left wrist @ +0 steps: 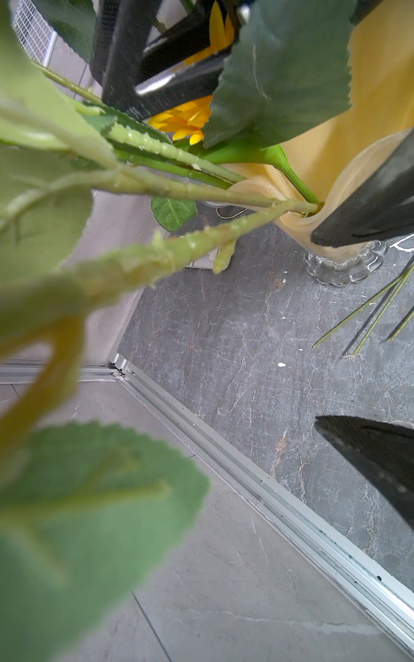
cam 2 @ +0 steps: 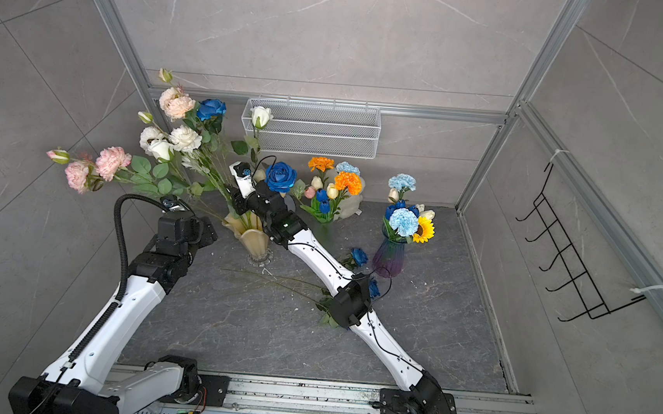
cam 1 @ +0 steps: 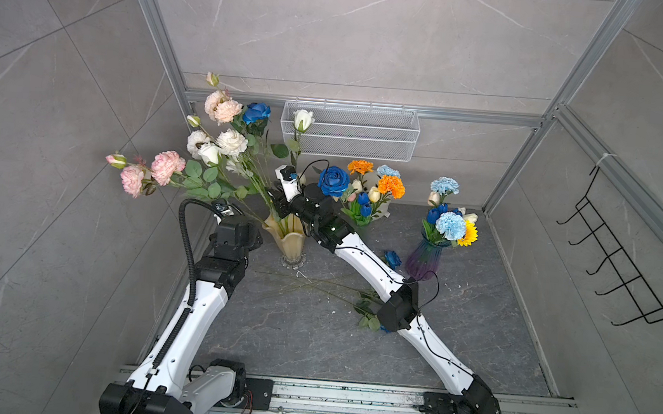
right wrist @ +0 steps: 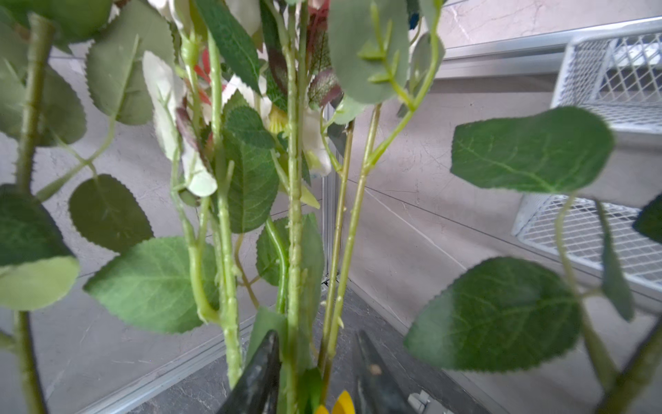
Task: Pick out blue flowers from the vase
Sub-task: Pick up the flower from the vase.
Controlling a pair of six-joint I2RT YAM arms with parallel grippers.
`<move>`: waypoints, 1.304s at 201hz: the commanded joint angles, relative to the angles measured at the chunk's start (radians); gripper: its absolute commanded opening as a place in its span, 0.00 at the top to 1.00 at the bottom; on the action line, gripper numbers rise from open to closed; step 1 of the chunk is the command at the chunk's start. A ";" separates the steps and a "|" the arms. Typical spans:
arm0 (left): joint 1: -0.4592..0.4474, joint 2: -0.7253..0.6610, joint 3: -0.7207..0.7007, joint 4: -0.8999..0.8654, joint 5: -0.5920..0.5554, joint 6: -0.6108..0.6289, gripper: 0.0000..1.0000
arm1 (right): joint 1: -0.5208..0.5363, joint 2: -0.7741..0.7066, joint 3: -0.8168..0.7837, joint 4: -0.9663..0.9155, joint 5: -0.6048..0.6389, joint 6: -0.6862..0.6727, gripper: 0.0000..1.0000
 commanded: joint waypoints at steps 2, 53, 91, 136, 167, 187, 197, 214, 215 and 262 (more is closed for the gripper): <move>0.003 -0.010 0.046 0.039 -0.007 0.026 0.25 | -0.005 0.024 -0.009 0.053 -0.009 0.020 0.71; 0.004 -0.013 0.047 0.038 -0.011 0.035 0.25 | -0.012 0.033 -0.015 0.064 -0.032 0.031 0.76; 0.004 -0.017 0.048 0.038 -0.015 0.042 0.25 | -0.012 0.038 -0.020 0.058 -0.036 0.033 0.76; 0.004 -0.018 0.043 0.038 -0.019 0.045 0.25 | -0.013 0.046 -0.024 0.047 -0.043 0.036 0.76; 0.005 -0.018 0.041 0.040 -0.020 0.046 0.25 | -0.013 0.053 -0.024 0.038 -0.049 0.037 0.75; 0.004 -0.017 0.038 0.042 -0.021 0.047 0.25 | -0.013 0.056 -0.024 0.036 -0.051 0.034 0.75; 0.005 -0.018 0.037 0.044 -0.021 0.048 0.25 | -0.013 0.057 -0.024 0.035 -0.048 0.033 0.75; 0.004 -0.017 0.034 0.044 -0.021 0.047 0.26 | -0.013 0.059 -0.026 0.033 -0.047 0.033 0.76; 0.004 -0.018 0.034 0.044 -0.021 0.048 0.25 | -0.013 0.059 -0.026 0.032 -0.047 0.033 0.76; 0.004 -0.024 0.037 0.038 -0.023 0.053 0.25 | -0.015 0.062 -0.025 0.025 -0.049 0.039 0.77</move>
